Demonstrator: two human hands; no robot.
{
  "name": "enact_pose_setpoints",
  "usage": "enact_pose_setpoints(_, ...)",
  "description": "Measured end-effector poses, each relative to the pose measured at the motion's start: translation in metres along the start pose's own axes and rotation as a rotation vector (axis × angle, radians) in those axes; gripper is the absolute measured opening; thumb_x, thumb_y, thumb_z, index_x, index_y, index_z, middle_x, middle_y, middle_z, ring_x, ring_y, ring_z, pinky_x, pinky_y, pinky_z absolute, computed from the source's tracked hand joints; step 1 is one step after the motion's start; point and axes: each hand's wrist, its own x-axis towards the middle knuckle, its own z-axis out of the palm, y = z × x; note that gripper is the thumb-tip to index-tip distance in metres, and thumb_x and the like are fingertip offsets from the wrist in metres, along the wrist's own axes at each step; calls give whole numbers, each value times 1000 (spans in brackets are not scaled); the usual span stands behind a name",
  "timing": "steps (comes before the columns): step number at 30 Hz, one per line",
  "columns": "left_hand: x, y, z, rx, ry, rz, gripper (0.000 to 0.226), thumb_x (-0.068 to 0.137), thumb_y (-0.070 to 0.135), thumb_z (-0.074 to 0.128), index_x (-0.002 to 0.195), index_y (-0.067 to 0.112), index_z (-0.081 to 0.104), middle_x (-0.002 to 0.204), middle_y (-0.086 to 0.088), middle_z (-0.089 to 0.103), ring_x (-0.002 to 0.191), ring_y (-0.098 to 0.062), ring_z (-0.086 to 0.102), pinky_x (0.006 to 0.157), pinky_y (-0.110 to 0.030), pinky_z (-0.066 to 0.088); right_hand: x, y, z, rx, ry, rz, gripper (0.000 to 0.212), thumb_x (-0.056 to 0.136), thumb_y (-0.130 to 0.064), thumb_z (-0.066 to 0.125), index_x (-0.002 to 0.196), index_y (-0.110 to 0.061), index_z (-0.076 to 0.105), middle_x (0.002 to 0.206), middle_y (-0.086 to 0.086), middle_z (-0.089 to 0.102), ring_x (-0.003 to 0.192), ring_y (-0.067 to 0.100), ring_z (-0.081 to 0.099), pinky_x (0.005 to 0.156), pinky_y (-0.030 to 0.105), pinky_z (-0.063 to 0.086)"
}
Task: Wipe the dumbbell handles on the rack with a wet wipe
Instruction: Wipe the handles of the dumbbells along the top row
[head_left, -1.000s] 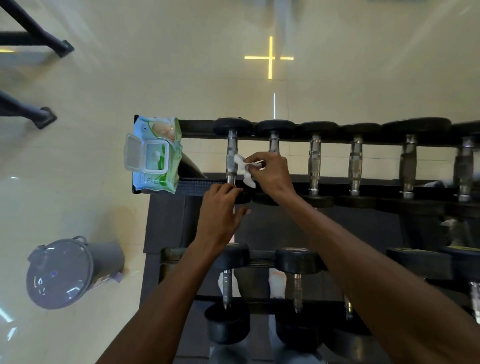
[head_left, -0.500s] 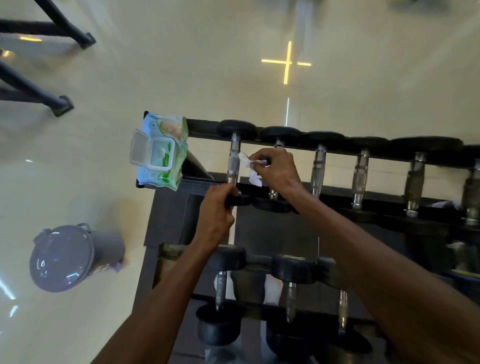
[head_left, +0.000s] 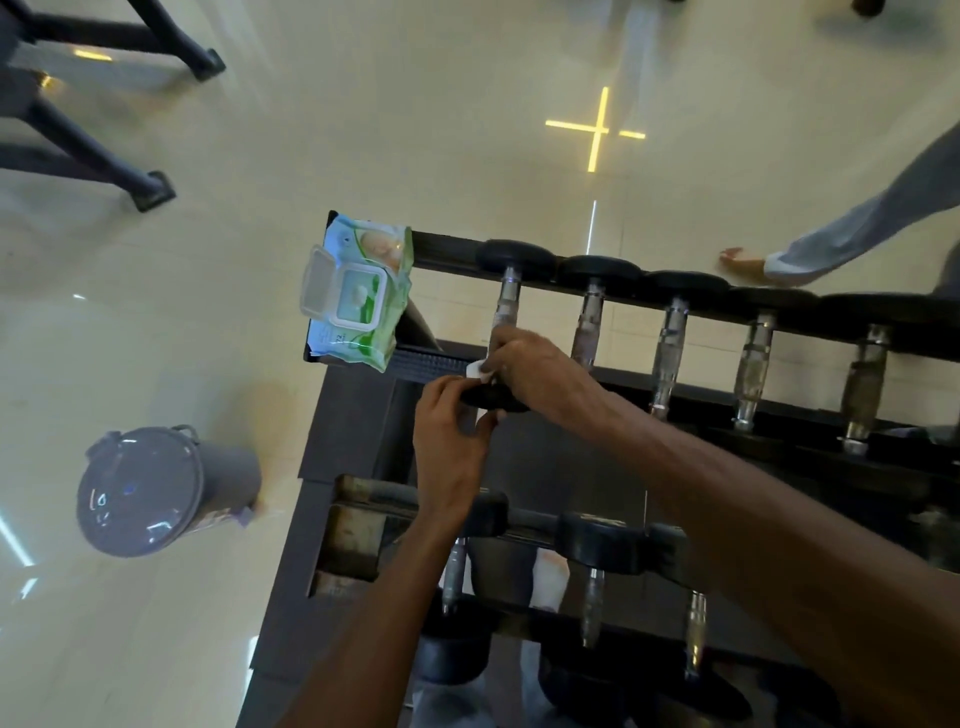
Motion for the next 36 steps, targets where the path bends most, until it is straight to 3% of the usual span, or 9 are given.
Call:
enact_pose_setpoints(2, 1, 3, -3, -31, 7, -24, 40, 78, 14, 87, 114, 15, 71, 114, 9, 59, 105, -10, 59, 94, -17, 48, 1, -3, -2, -51, -77, -23, 15, 89, -13, 74, 103, -8, 77, 101, 5, 59, 85, 16, 57, 78, 31, 53)
enact_pose_setpoints(7, 7, -1, -7, -31, 3, -15, 37, 77, 15, 88, 110, 14, 72, 112, 8, 63, 101, -5, 61, 92, -19, 51, 28, 4, -19, 456, 323, 345, 21, 86, 1, 73, 101, -11, 81, 98, -2, 68, 80, -1, 60, 75, 7, 47)
enact_pose_setpoints(9, 8, -4, -8, -8, 10, -1, 37, 77, 17, 89, 110, 13, 71, 113, 5, 65, 103, -8, 62, 94, -24, 53, 33, 7, -23, 542, 325, 439, 23, 87, -1, 71, 102, -15, 81, 98, -6, 66, 80, -3, 59, 73, 2, 44)
enact_pose_setpoints(13, 10, -7, -8, -7, -2, -1, 36, 77, 18, 89, 108, 12, 72, 111, 4, 66, 103, -10, 63, 92, -23, 53, 17, 6, -20, 312, 129, 203, 27, 84, 1, 69, 105, -11, 80, 105, -3, 60, 98, 9, 55, 83, 8, 44)
enact_pose_setpoints(16, 10, -6, -9, 6, -20, 12, 33, 76, 19, 89, 104, 13, 72, 107, 4, 65, 99, -7, 61, 87, -13, 48, 1, 9, -12, 68, -89, -18, 22, 88, -10, 72, 110, -10, 76, 119, 4, 54, 107, 18, 52, 89, 27, 48)
enact_pose_setpoints(21, 11, -8, -9, 19, -31, 25, 32, 76, 21, 89, 102, 14, 71, 104, 4, 64, 95, -8, 60, 85, -19, 49, -3, 4, -13, -148, -162, -183, 17, 93, -26, 68, 104, -16, 75, 101, -2, 54, 87, 15, 54, 75, 35, 54)
enact_pose_setpoints(25, 10, -8, -9, 28, -42, 18, 33, 77, 23, 88, 104, 13, 72, 107, 4, 64, 96, -10, 61, 86, -22, 50, 14, 2, -17, -194, -139, -186, 14, 90, -23, 73, 103, -20, 77, 94, -3, 54, 88, 16, 56, 72, 35, 54)
enact_pose_setpoints(30, 13, -12, -10, 43, -56, 45, 32, 79, 23, 87, 106, 11, 73, 107, 2, 66, 95, -9, 62, 84, -11, 45, 9, -5, 3, -79, -160, -144, 18, 79, -20, 83, 92, -10, 76, 95, 8, 58, 81, 19, 50, 68, 31, 39)
enact_pose_setpoints(36, 13, -11, -11, 83, -56, 34, 29, 77, 23, 87, 100, 12, 74, 103, 3, 65, 90, -7, 59, 78, -7, 40, -9, 6, 3, -5, -47, -61, 16, 97, -21, 66, 98, -6, 73, 101, 6, 53, 87, 21, 50, 72, 35, 48)
